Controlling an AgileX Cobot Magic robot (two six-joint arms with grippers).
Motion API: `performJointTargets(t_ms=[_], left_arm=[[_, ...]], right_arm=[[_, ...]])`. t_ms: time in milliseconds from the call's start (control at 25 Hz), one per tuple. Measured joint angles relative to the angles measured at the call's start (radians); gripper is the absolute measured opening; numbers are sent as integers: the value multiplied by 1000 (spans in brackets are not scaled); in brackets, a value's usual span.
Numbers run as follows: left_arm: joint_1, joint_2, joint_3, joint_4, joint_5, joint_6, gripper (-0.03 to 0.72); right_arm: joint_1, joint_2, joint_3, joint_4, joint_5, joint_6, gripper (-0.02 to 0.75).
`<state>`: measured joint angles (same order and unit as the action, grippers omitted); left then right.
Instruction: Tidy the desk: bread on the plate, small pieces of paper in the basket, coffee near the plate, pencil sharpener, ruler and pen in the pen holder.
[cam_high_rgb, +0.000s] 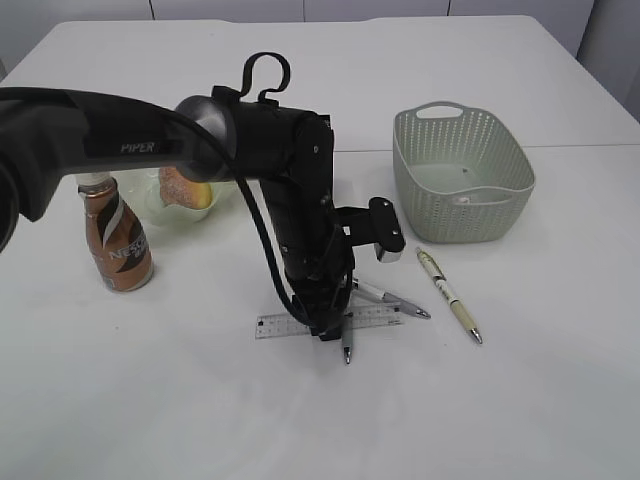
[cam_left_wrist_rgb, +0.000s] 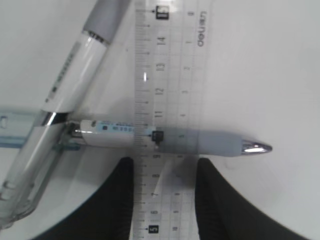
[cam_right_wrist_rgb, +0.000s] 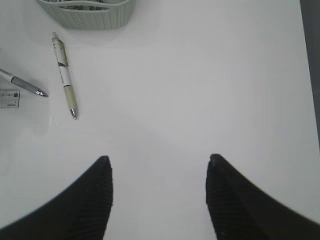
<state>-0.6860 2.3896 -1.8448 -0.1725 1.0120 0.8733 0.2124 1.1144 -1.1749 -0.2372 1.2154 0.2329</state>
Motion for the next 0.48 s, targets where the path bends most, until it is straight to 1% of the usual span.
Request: performJointTargets(t_ms=[320,480], left_arm=[[0,0,-2,-2,30,-64,232],[0,6,-45,0,93,-86,232]], right_arm=[[0,0,0,0,-2,0,467],[0,0,0,0,-2,0,467]])
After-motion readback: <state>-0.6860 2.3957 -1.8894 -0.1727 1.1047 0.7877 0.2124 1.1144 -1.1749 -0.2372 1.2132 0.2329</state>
